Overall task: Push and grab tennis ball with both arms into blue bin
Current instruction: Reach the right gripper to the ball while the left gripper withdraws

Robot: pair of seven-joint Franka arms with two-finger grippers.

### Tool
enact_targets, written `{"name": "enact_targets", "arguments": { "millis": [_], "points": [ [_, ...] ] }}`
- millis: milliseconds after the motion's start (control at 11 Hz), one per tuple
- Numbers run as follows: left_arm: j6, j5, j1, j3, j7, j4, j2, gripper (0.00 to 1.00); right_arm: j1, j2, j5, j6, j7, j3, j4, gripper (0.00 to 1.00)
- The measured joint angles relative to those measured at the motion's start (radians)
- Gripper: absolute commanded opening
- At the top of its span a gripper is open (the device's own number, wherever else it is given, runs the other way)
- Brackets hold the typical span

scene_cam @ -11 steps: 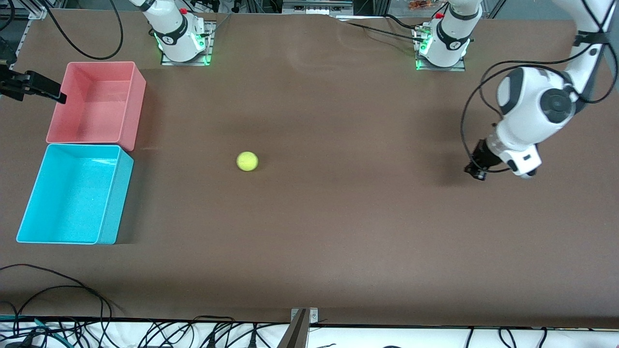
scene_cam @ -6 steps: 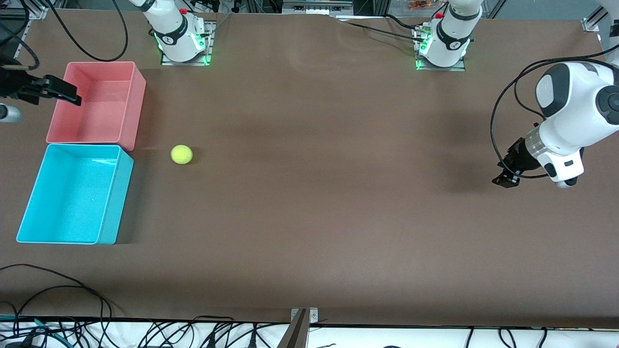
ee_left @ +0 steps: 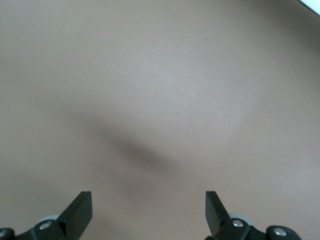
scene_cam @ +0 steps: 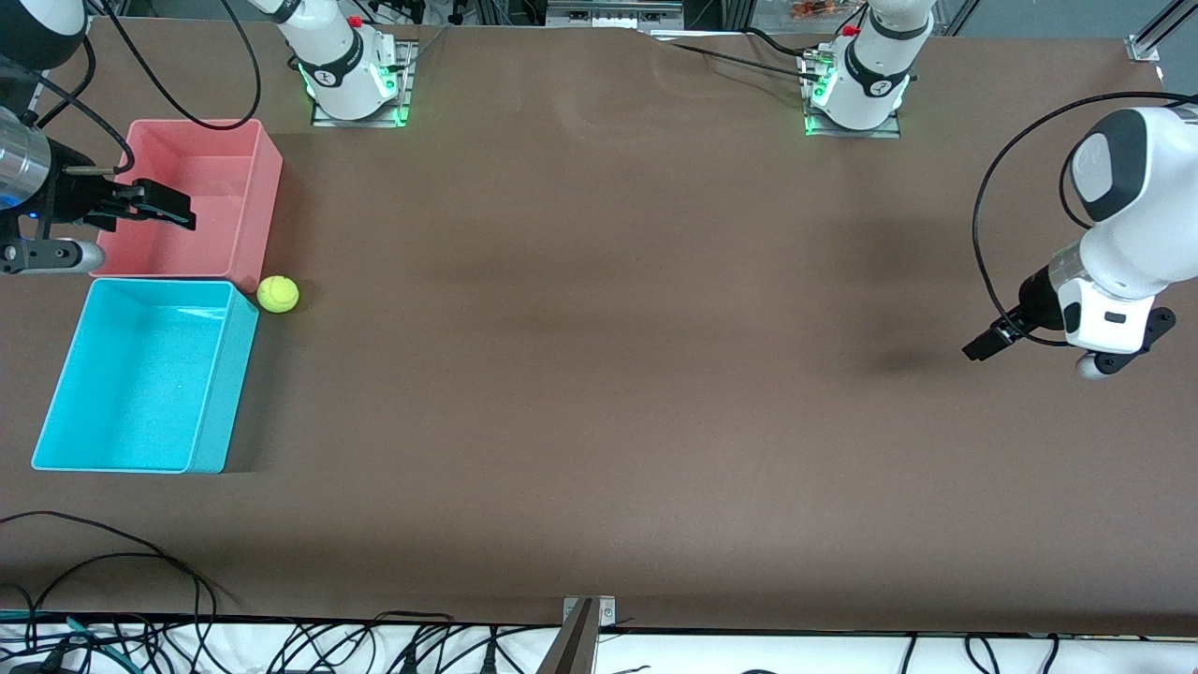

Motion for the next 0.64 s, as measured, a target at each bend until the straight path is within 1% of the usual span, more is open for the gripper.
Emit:
{"name": "enact_targets", "arguments": {
  "millis": [182, 273, 364, 455, 636],
  "points": [
    [-0.034, 0.000, 0.000, -0.003, 0.062, 0.039, 0.000, 1.00, 0.000, 0.021, -0.004, 0.002, 0.000, 0.000, -0.025, 1.00],
    [-0.045, 0.000, 0.000, -0.007, 0.074, 0.050, 0.000, 1.00, 0.000, 0.034, -0.025, 0.036, 0.000, 0.000, -0.057, 1.00],
    [-0.053, 0.000, -0.001, -0.010, 0.083, 0.056, 0.000, 1.00, 0.000, 0.044, -0.062, 0.095, 0.000, -0.001, -0.105, 1.00],
    [-0.061, 0.000, -0.003, -0.013, 0.128, 0.062, 0.000, 1.00, 0.000, 0.050, -0.081, 0.141, 0.000, -0.001, -0.154, 1.00],
    [-0.074, 0.000, -0.013, -0.017, 0.271, 0.090, 0.000, 1.00, 0.000, 0.053, -0.085, 0.242, 0.000, -0.001, -0.256, 0.99]
  ]
}}
